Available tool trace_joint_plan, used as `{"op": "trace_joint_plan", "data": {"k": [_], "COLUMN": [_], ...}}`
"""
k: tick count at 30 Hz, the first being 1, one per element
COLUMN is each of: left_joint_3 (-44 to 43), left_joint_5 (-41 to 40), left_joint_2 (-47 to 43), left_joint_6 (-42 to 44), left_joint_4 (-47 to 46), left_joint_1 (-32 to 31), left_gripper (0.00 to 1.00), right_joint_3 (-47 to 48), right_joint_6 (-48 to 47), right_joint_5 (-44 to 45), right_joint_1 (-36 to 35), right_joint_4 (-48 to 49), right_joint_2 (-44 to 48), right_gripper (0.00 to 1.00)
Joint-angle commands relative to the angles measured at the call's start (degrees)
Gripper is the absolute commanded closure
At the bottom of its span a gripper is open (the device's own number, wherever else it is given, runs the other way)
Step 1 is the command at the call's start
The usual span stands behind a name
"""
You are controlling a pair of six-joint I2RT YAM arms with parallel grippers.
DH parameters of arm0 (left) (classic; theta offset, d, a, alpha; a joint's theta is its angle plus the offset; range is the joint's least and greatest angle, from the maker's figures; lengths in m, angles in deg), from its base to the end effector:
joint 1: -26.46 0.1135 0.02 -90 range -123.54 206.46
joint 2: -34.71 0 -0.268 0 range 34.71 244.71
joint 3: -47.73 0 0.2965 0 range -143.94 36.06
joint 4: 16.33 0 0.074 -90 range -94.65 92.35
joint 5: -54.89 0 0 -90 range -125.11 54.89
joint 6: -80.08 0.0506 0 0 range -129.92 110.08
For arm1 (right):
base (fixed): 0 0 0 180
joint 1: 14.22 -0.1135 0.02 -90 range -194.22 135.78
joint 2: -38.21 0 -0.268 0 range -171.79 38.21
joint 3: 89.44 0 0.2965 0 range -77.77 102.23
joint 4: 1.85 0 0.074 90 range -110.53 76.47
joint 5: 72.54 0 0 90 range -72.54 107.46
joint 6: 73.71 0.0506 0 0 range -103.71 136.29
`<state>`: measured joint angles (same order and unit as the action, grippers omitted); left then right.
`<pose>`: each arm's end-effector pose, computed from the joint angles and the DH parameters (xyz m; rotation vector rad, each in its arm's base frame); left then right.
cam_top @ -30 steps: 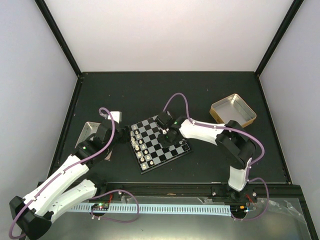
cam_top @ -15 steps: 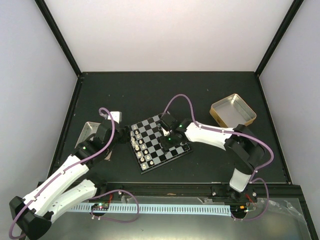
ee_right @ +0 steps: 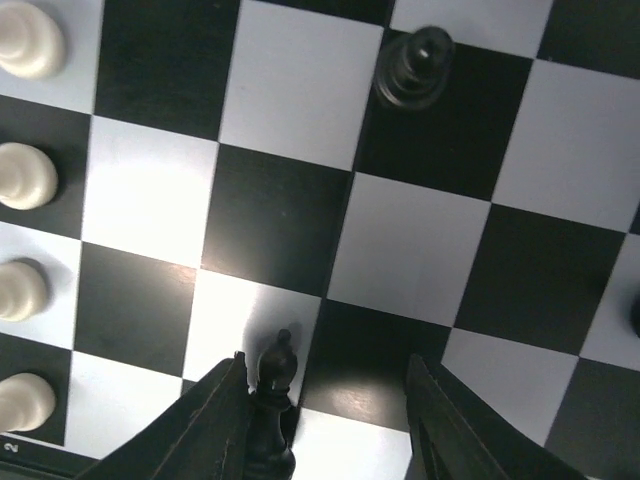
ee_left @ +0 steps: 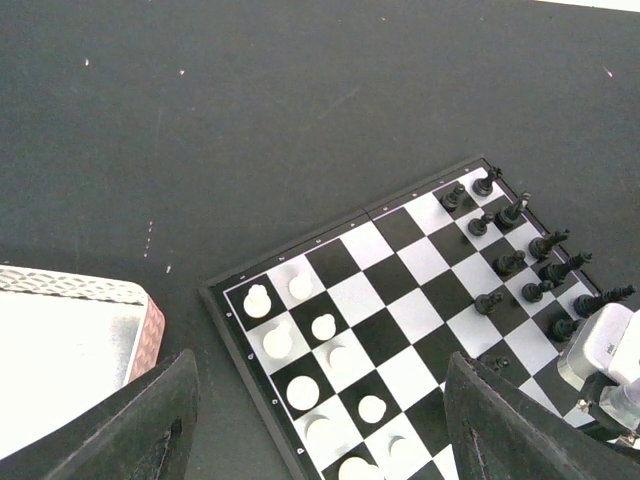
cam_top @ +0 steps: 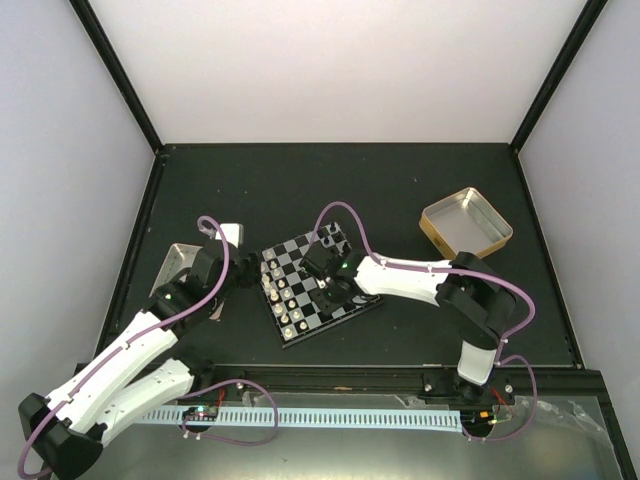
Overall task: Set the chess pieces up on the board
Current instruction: Pick up the chess piece from the chessboard.
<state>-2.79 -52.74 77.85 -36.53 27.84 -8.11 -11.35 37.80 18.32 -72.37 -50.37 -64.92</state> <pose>0.1869 -0.1102 0.2616 -0.0176 2.1905 -0.2651 0.2037 0.3264 0.1295 -0.9089 2.7550 0.2517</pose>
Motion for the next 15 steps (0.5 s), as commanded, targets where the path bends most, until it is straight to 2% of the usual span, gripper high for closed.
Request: {"op": "trace_joint_plan", "data": {"k": [1, 15], "left_joint_3": [0.18, 0.18], "left_joint_5": [1.01, 1.28], "left_joint_2": [-0.24, -0.15], "left_joint_6": [-0.14, -0.07], "left_joint_4": [-1.45, -1.64], "left_joint_1": [0.42, 0.52], "left_gripper": [0.31, 0.31], "right_joint_3": [1.28, 1.04], "right_joint_6": [1.32, 2.30], "right_joint_5": [3.71, 0.58], "right_joint_1": [-0.63, -3.08], "right_joint_4": [-2.51, -4.17], "right_joint_2": [-0.53, -0.32], "right_gripper": [0.56, 0.56]}}
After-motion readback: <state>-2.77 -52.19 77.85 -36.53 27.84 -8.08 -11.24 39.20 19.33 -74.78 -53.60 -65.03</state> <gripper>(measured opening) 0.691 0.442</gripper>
